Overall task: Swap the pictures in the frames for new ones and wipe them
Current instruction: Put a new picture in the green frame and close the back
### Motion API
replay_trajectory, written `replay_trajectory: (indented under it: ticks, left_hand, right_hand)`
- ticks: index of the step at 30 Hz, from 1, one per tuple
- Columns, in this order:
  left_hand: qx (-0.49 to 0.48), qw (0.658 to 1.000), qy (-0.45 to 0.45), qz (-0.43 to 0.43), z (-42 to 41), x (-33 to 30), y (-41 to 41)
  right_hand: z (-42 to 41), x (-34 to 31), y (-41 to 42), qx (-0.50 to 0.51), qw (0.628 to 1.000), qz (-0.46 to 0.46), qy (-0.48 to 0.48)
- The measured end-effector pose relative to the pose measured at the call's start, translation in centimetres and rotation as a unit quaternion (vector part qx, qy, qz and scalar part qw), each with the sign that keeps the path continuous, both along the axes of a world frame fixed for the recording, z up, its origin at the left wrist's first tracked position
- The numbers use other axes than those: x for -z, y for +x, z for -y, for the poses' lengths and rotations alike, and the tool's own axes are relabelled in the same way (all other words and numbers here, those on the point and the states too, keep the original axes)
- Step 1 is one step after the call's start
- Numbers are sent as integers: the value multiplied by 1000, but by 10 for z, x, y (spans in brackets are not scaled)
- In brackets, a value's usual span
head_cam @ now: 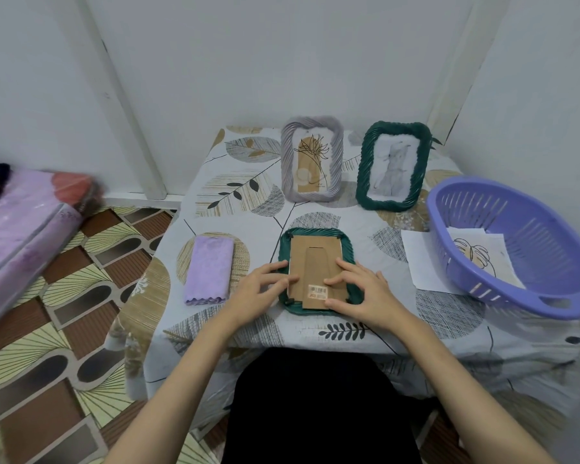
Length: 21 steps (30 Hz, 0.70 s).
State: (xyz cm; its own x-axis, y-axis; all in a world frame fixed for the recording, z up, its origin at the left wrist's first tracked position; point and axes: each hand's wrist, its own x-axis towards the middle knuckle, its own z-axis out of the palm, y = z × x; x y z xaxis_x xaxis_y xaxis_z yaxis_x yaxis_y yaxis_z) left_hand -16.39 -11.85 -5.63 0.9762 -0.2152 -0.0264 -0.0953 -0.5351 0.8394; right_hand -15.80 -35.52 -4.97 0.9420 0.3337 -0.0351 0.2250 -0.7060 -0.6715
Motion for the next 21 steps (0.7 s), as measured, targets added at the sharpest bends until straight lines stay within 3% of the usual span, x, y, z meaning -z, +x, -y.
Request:
replay_trajectory:
  ticks: [7, 21]
  left_hand:
    - [17, 996, 79, 32, -1, 5, 0]
    - [-28, 995, 66, 72, 13, 6, -9]
  right_hand:
    - [-2, -2, 2, -1, 1000, 16, 22]
    - [-3, -2, -2, 10, 999, 5, 40]
